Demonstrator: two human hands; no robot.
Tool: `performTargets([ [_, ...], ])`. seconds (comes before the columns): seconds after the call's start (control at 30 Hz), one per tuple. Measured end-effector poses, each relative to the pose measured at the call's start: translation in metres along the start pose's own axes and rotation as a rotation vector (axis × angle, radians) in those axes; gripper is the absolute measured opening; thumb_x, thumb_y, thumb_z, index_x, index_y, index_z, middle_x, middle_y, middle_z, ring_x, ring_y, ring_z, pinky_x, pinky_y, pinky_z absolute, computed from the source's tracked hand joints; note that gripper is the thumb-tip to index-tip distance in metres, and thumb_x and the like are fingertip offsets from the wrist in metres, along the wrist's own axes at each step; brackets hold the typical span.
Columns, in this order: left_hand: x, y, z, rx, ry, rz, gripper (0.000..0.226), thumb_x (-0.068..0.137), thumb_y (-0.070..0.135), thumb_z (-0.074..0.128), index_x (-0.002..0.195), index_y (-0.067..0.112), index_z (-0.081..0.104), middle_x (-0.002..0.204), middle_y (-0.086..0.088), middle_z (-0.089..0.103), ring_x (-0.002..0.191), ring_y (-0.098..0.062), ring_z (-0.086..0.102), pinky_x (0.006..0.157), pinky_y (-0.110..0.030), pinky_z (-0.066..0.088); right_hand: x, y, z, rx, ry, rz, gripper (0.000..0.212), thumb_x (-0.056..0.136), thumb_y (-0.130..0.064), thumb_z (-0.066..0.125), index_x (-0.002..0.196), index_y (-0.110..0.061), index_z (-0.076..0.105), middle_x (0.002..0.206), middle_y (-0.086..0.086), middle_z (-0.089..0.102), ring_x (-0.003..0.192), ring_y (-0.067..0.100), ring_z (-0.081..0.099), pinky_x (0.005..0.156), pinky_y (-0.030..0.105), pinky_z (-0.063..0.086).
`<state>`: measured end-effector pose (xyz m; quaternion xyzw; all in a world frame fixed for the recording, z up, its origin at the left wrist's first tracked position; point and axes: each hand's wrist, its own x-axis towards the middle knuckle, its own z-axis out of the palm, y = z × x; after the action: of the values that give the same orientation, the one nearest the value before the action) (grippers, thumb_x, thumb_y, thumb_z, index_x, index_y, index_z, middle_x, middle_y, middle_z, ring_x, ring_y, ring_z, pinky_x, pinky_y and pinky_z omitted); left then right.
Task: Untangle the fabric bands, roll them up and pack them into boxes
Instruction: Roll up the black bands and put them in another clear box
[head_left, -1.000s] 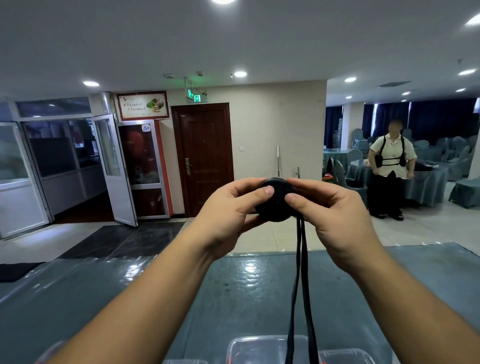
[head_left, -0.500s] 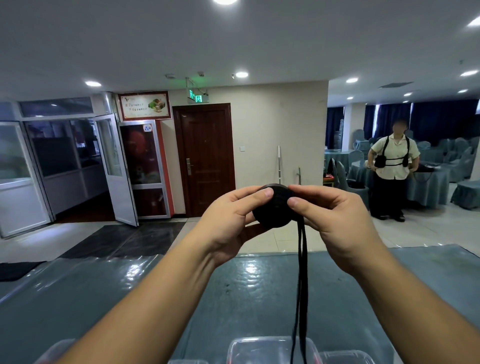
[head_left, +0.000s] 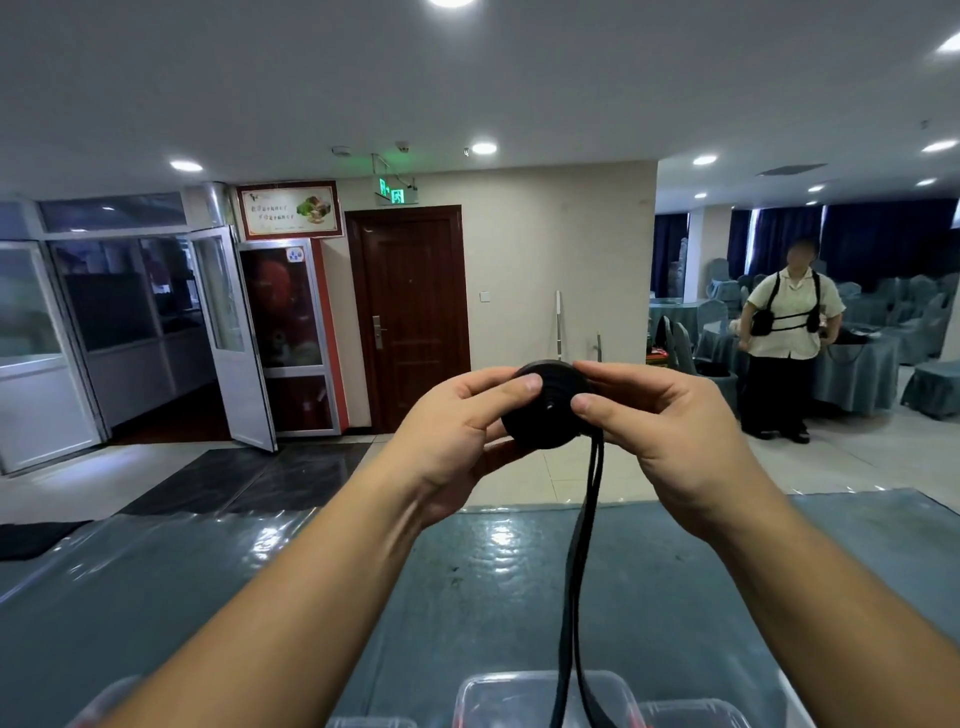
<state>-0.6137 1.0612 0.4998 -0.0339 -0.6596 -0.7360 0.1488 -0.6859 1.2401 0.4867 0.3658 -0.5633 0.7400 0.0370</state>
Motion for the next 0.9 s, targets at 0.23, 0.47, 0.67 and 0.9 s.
performTargets([
  [0.23, -0.002, 0.013, -0.009, 0.159, -0.049, 0.017, 0.026, 0.091, 0.004, 0.073, 0.117, 0.0, 0.074, 0.113, -0.019, 0.077, 0.106, -0.03, 0.075, 0.087, -0.034, 0.062, 0.002, -0.004, -0.001, -0.031, -0.04, 0.042, 0.027, 0.083, 0.002, 0.077, 0.106, -0.011, 0.077, 0.099, 0.008, 0.081, 0.099, 0.025, 0.077, 0.09, 0.036, 0.061],
  [0.47, -0.003, -0.006, 0.003, -0.039, 0.037, 0.074, 0.023, 0.095, 0.007, 0.068, 0.117, 0.002, 0.072, 0.115, -0.02, 0.075, 0.111, -0.033, 0.073, 0.1, -0.041, 0.058, -0.003, 0.002, 0.007, 0.04, 0.065, -0.018, 0.03, 0.085, 0.003, 0.075, 0.105, -0.019, 0.078, 0.099, 0.003, 0.081, 0.1, 0.021, 0.077, 0.089, 0.03, 0.061],
  [0.67, -0.004, 0.008, -0.005, 0.141, -0.051, 0.05, 0.027, 0.091, 0.004, 0.074, 0.118, 0.003, 0.073, 0.113, -0.017, 0.077, 0.106, -0.03, 0.075, 0.09, -0.037, 0.061, -0.004, -0.002, 0.003, 0.005, -0.01, -0.004, 0.029, 0.085, 0.005, 0.074, 0.109, -0.009, 0.077, 0.1, 0.007, 0.081, 0.099, 0.024, 0.077, 0.085, 0.029, 0.062],
  [0.9, -0.003, -0.008, 0.004, -0.003, -0.02, 0.053, 0.03, 0.094, 0.006, 0.07, 0.124, 0.001, 0.07, 0.122, -0.022, 0.072, 0.113, -0.03, 0.071, 0.104, -0.042, 0.056, -0.007, 0.002, 0.004, 0.062, 0.076, -0.002, 0.025, 0.086, 0.0, 0.074, 0.105, -0.015, 0.078, 0.098, 0.005, 0.081, 0.098, 0.021, 0.077, 0.086, 0.028, 0.061],
])
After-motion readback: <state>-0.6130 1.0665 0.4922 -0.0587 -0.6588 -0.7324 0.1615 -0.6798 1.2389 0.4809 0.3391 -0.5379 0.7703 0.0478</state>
